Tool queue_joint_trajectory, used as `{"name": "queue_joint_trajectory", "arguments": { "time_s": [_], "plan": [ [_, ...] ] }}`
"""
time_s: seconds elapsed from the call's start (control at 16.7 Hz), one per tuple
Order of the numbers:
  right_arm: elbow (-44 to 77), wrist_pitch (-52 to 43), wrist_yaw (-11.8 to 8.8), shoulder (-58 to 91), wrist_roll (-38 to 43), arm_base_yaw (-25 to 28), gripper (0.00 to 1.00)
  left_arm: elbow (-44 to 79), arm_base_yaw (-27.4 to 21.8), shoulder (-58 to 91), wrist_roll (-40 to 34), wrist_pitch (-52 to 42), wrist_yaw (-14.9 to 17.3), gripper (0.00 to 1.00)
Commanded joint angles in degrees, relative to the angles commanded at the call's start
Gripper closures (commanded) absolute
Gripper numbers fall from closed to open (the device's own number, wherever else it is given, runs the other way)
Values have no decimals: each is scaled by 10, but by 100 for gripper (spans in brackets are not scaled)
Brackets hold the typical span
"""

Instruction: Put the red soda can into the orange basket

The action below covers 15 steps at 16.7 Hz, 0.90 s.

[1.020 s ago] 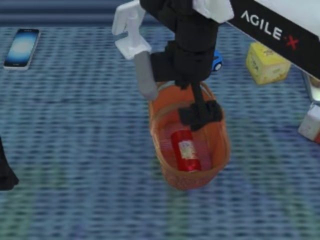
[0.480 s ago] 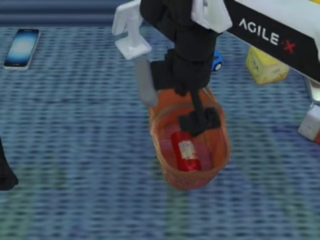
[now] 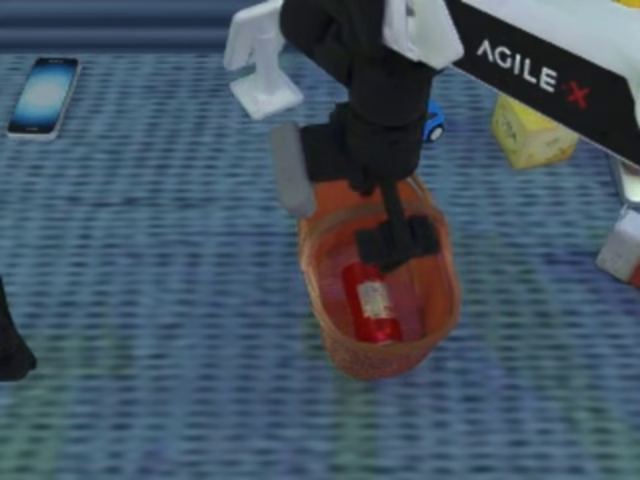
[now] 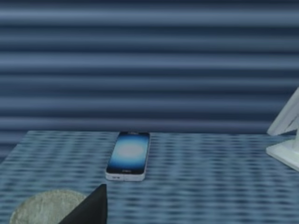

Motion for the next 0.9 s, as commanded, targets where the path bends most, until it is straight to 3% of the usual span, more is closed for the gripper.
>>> {"name": "queue_joint_trajectory", "arguments": {
  "time_s": [0.6,0.9],
  "plan": [
    [0,0,0,0,0,0,98,0,0,0,0,0,0,0],
    [0,0,0,0,0,0,100,0,0,0,0,0,0,0]
  ]
}}
